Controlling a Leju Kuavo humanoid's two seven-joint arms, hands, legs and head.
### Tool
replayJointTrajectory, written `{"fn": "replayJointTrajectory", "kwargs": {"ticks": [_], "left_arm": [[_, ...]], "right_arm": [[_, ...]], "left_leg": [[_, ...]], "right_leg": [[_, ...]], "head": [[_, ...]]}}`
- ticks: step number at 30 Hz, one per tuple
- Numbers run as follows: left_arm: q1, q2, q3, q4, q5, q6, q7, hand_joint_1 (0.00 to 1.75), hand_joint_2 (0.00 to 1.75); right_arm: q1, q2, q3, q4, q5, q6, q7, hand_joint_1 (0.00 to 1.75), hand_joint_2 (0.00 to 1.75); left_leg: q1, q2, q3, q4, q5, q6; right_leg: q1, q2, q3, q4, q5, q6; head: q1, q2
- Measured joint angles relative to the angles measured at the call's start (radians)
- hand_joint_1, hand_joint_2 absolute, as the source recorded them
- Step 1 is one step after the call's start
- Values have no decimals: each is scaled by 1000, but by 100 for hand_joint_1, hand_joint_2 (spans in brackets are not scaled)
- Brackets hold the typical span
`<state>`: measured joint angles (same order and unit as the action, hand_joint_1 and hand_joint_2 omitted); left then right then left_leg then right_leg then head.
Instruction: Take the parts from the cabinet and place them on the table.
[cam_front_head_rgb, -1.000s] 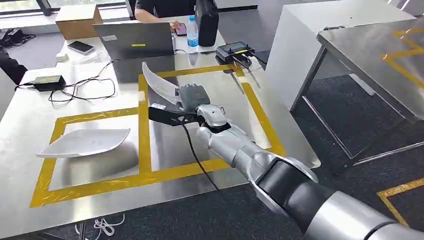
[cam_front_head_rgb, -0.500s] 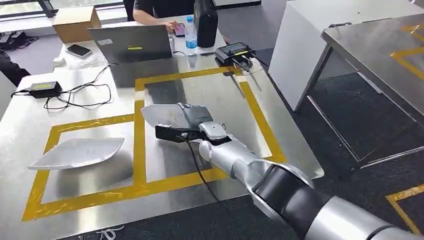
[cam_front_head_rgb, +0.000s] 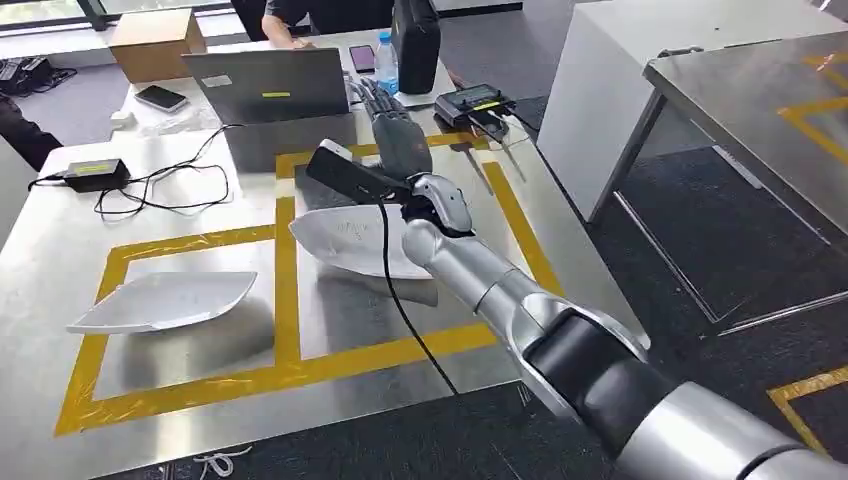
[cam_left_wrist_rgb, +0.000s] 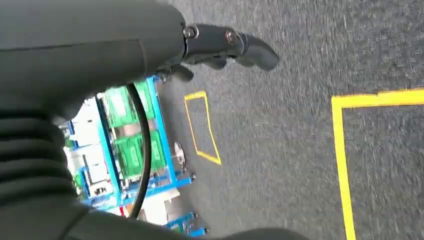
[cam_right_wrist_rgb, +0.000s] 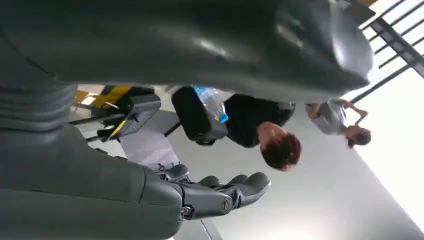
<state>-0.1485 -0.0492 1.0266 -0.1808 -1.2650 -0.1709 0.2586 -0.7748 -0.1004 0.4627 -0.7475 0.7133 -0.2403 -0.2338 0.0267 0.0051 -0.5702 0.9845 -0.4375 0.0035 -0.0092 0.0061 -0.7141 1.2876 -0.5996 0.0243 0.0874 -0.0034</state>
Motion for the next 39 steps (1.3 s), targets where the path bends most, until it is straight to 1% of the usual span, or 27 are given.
{"fn": "replayJointTrajectory", "kwargs": {"ticks": [1, 2, 4, 5, 6, 7, 8, 11, 14, 15, 16, 18, 20, 21, 22, 23, 25, 26, 27, 29, 30, 31, 33, 35, 36, 37, 39], "left_arm": [[2, 0, 0, 0, 0, 0, 0, 0, 0], [4, -2, 0, 0, 0, 0, 0, 0, 0], [6, -5, 1, 0, 0, 0, -2, 0, 0], [6, -6, 2, 0, 1, 0, -3, 0, 0], [7, 0, 5, -2, 2, 0, -5, 0, 0], [7, -5, 8, -1, 3, 0, -4, 0, 0], [7, -7, 10, 0, 4, 0, -7, 0, 0], [10, -8, 15, 0, 4, 0, -7, 0, 0], [10, -8, 16, 0, 3, 0, -7, 0, 0], [10, -8, 16, 0, 1, 0, -7, 0, 0], [10, -8, 16, 0, 0, 0, -7, 0, 0], [11, -9, 16, 0, 0, 0, -7, 0, 0], [8, -9, 16, 0, -2, 0, -8, 0, 0], [5, -6, 16, -2, -3, 0, -10, 0, 0], [5, -9, 16, -1, -5, 0, -12, 0, 0], [6, -10, 16, -1, -9, 0, -11, 0, 0], [5, -9, 16, -2, -14, 0, -12, 0, 0], [6, -13, 16, -1, -15, 0, -14, 0, 0], [5, -13, 16, -1, -18, 0, -13, 0, 0], [5, -13, 16, -1, -23, 0, -13, 0, 0], [6, -13, 16, -1, -24, 0, -13, 0, 0], [6, -13, 16, -1, -27, 0, -13, 0, 0], [7, -13, 16, -1, -30, 0, -13, 0, 0], [8, -14, 16, 0, -29, 0, -13, 0, 0], [7, -14, 16, -1, -26, 0, -15, 0, 0], [8, -14, 16, -1, -23, 0, -17, 0, 0], [9, -15, 16, -1, -20, 0, -21, 0, 0]], "right_arm": [[18, -10, -1, -46, -1, -2, 9, 0, 0], [39, -17, -3, -101, 1, -9, 12, 0, 0], [71, -28, -13, -190, 11, -25, 16, 0, 0], [85, -31, -17, -240, 19, -31, 19, 0, 0], [103, -33, -18, -286, 27, -34, 22, 0, 0], [120, -34, -19, -329, 34, -36, 29, 0, 0], [132, -37, -21, -360, 35, -37, 34, 0, 0], [150, -37, -30, -424, 41, -37, 32, 0, 0], [175, -38, -38, -484, 53, -45, 22, 0, 0], [186, -39, -40, -502, 53, -46, 21, 0, 0], [198, -39, -42, -515, 53, -47, 21, 0, 0], [212, -43, -47, -538, 53, -47, 21, 0, 0], [217, -46, -55, -560, 59, -54, 21, 0, 0], [221, -47, -59, -572, 65, -59, 21, 0, 0], [226, -51, -66, -583, 74, -66, 23, 0, 0], [231, -53, -68, -593, 82, -73, 26, 0, 0], [259, -56, -83, -632, 93, -83, 39, 0, 0], [273, -63, -95, -653, 99, -86, 42, 0, 0], [284, -68, -103, -669, 102, -87, 44, 0, 0], [299, -78, -118, -696, 104, -91, 44, 0, 0], [314, -83, -125, -714, 105, -94, 44, 0, 0], [333, -89, -133, -733, 106, -97, 45, 0, 0], [365, -99, -149, -766, 110, -101, 47, 0, 0], [382, -103, -165, -799, 115, -105, 47, 0, 0], [386, -103, -173, -814, 117, -106, 44, 0, 0], [396, -103, -180, -826, 118, -107, 42, 0, 0], [409, -107, -198, -842, 121, -109, 40, 0, 0]], "left_leg": [[3, 1, -2, 2, 0, -1], [7, 0, -4, 6, 0, -4], [17, 0, -13, 21, -4, -16], [19, 0, -19, 33, -8, -27], [18, -3, -27, 35, -7, -39], [14, -4, -25, 39, -8, -47], [12, -5, -28, 45, -5, -55], [19, -5, -41, 46, -6, -73], [13, -4, -110, 236, -150, -66], [10, -4, -132, 307, -183, -65], [6, -4, -139, 347, -195, -61], [-2, -5, -88, 294, -157, -46], [-15, -6, 38, 111, -103, -18], [-22, -4, 68, 49, -134, -9], [-27, -3, 67, 60, -103, -18], [-31, -5, 57, 49, -107, -14], [-33, -5, 51, 47, -96, 1], [-23, -2, 45, 37, -78, 9], [-24, -2, 42, 34, -67, 17], [-23, 2, 16, 35, -44, 23], [-24, 3, 0, 36, -33, 24], [-23, 4, -15, 38, -23, 24], [-21, 5, -42, 43, -6, 19], [-19, 5, -66, 52, 6, 10], [-20, 6, -74, 60, 12, 4], [-21, 5, -79, 61, 17, -3], [-21, 5, -76, 59, 29, -15]], "right_leg": [[-5, 0, -9, 24, 3, 5], [-11, -1, 8, -4, 31, 13], [-25, -5, 94, -161, 107, 27], [-33, -10, 144, -256, 121, 36], [-20, 3, 147, -240, 114, 29], [-19, 7, 133, -234, 127, 11], [-20, 6, 132, -244, 111, -2], [-22, 4, 117, -244, 127, -33], [-12, 3, 94, -244, 145, -54], [-7, 3, 85, -244, 152, -57], [-1, 3, 75, -243, 160, -58], [7, 3, 56, -243, 175, -60], [14, 5, 38, -243, 194, -57], [15, 4, 33, -242, 201, -52], [12, 2, 35, -246, 208, -46], [11, 0, 36, -245, 212, -40], [9, 0, 37, -257, 227, -24], [7, 0, 32, -251, 224, -19], [7, 0, 20, -229, 180, -15], [3, -1, -18, -106, 59, -7], [1, -1, -36, -25, 16, -2], [0, -1, -42, 31, 3, 2], [-4, -1, 3, 13, 46, 6], [-7, -4, 121, -139, 95, 8], [-9, -6, 182, -235, 62, 7], [1, -2, 194, -247, 65, -7], [3, -1, 185, -250, 69, -23]], "head": [[0, 0], [0, 0], [1, 0], [2, 0], [5, 0], [4, 0], [4, 0], [4, 0], [0, 0], [0, 0], [1, 0], [0, 0], [1, 0], [2, 0], [6, 0], [1, 0], [1, 0], [1, 0], [3, 0], [7, 0], [6, 0], [7, 0], [7, 0], [8, 0], [8, 0], [9, 0], [14, 0]]}}
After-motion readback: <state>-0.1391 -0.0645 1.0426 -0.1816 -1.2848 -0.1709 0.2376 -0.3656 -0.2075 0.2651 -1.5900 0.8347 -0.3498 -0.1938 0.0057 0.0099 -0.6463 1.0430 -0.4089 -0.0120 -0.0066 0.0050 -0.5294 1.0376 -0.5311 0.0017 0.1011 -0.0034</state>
